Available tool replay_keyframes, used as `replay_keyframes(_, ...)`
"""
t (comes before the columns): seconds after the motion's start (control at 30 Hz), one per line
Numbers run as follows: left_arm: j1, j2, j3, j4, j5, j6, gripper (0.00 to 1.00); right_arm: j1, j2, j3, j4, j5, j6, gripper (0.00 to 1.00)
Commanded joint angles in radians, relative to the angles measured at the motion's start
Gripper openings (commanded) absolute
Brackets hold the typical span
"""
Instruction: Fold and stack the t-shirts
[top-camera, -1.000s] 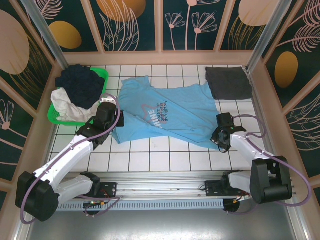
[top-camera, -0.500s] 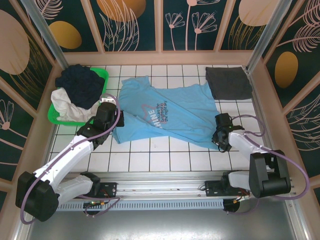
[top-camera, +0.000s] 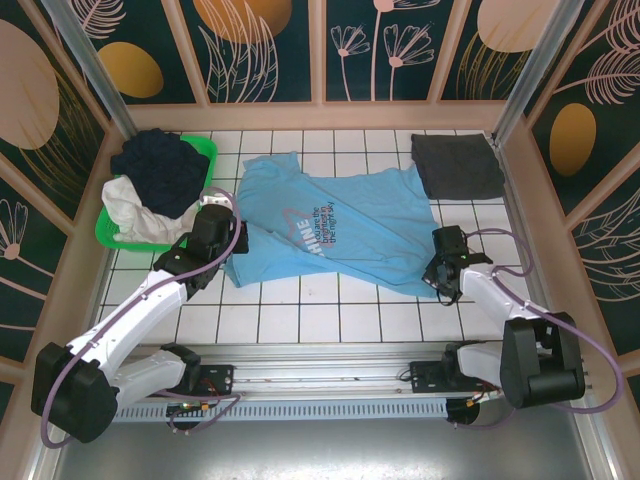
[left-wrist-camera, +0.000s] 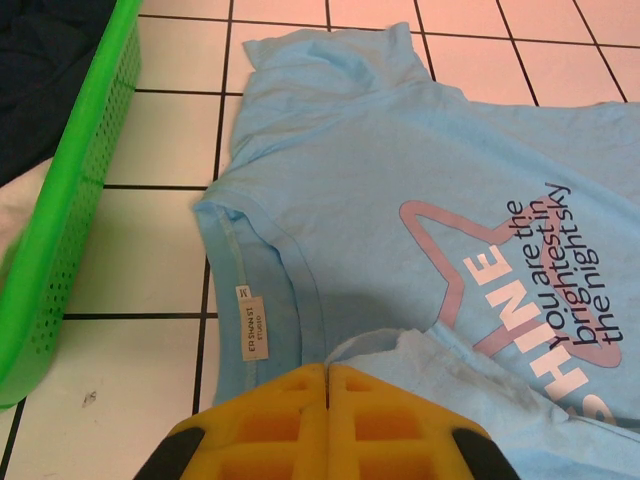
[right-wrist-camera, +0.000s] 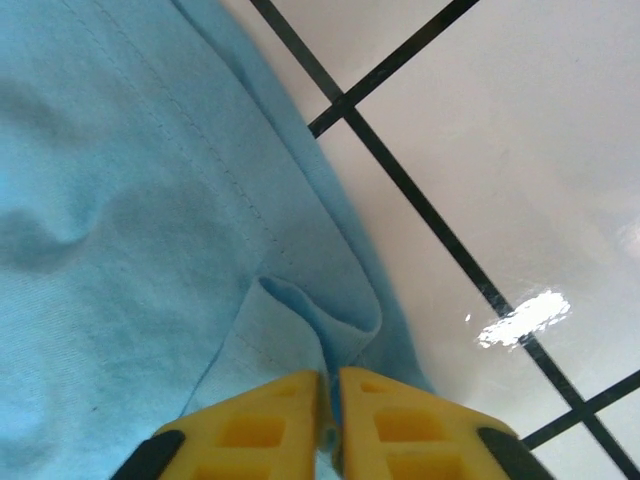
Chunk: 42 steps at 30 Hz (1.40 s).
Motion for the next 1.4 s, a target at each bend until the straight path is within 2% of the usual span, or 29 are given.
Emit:
replay_keyframes(0.0,-0.002,0.004,0.013,0.010,-0.018,0.018,0.00,0.006,-0.048,0.003,-0.041,-0.015,0.005,0.09)
replay_keyframes(0.07,-0.002,0.005,0.013,0.011,-0.018,0.015,0.00,0.005,-0.060,0.015,-0.052,-0.016,0.003,0.03)
replay_keyframes(0.2,-0.002,0.004,0.020,0.005,-0.018,0.017,0.00,0.001,-0.068,0.051,-0.086,-0.006,-0.011,0.00)
replay_keyframes(0.4,-0.002,-0.028,0.042,-0.015,-0.028,0.031,0.00,-0.031,-0.116,0.125,-0.119,0.012,-0.031,0.00)
replay_keyframes(0.53,-0.001,-0.031,0.048,-0.011,-0.031,0.056,0.00,-0.091,-0.117,0.198,-0.096,0.022,-0.086,0.00)
replay_keyframes(0.7,-0.002,0.027,0.051,0.045,-0.008,0.080,0.00,-0.121,-0.019,0.256,0.017,-0.014,-0.148,0.00)
replay_keyframes(0.87,-0.002,0.124,0.082,0.071,-0.050,0.106,0.00,-0.126,0.115,0.310,0.155,-0.067,-0.199,0.00)
replay_keyframes(1.1,-0.002,0.236,0.160,0.069,-0.081,0.144,0.00,-0.140,0.259,0.395,0.197,-0.101,-0.253,0.00)
replay_keyframes(1.23,-0.003,0.168,0.183,0.008,-0.045,0.141,0.00,-0.140,0.216,0.415,0.131,-0.113,-0.248,0.00)
replay_keyframes(1.37,-0.002,0.010,0.154,-0.082,0.019,0.086,0.00,-0.140,0.068,0.345,0.065,-0.116,-0.175,0.00)
